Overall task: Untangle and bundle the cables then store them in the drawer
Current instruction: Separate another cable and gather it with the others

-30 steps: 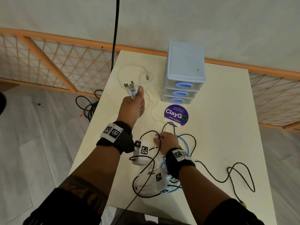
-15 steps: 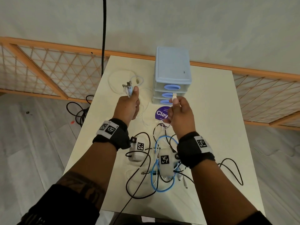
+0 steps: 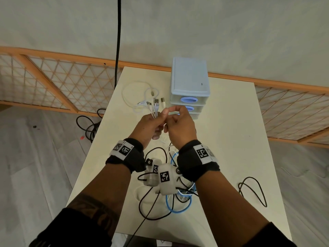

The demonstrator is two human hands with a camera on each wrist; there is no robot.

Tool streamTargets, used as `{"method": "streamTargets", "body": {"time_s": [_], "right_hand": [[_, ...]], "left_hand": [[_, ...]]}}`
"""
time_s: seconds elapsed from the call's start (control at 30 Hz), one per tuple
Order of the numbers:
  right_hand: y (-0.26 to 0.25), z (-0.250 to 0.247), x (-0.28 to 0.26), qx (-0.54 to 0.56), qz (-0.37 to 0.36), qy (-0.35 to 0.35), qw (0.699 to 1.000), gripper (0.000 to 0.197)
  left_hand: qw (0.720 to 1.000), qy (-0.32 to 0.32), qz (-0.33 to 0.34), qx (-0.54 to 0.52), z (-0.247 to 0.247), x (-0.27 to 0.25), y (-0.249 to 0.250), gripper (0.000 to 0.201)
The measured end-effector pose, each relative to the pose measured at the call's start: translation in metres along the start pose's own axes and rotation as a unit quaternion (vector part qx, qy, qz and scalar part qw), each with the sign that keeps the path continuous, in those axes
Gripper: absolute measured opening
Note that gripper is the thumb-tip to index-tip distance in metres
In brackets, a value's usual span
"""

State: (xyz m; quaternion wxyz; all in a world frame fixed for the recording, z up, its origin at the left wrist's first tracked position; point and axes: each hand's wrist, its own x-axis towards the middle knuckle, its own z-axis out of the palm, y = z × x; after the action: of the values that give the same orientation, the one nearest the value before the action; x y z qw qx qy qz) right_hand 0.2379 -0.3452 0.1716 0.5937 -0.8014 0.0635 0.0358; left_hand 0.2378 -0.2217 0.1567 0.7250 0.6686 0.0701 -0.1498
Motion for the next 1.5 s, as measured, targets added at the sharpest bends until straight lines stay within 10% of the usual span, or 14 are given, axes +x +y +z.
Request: {"method": "streamTargets", "body": {"time_s": [0.57,0.8,1.1,1.27,1.5], "right_hand": [[-0.004,0.000,-0.008,-0.076,-0.042,-0.048,0.995,0.026],[0.011,0.002,0.000,-0.063,-0.010,-0.033,0.997,0.024],[0.042,-0.002,-0.009,0.020,0.079,-0.201,0.976,0.045],[0.050,-0.013,0.004,0.248,0.225,-0.115,0.935,0.042],[0.030,-0.010,0.011,0.263,0.182,-0.120,0.940,0.033]], "left_hand": [[0.999,0.030,-0.009,0.043,0.005,0.007,-0.006,0.053],[0.987,0.145,0.026,0.071,0.007,0.015,-0.006,0.051],[0.974,0.066,0.015,-0.215,-0.003,0.022,0.008,0.044],[0.997,0.038,-0.001,-0.069,-0.021,0.018,0.007,0.049],[0.968,0.036,0.002,0.250,-0.011,0.015,-0.003,0.065]]}}
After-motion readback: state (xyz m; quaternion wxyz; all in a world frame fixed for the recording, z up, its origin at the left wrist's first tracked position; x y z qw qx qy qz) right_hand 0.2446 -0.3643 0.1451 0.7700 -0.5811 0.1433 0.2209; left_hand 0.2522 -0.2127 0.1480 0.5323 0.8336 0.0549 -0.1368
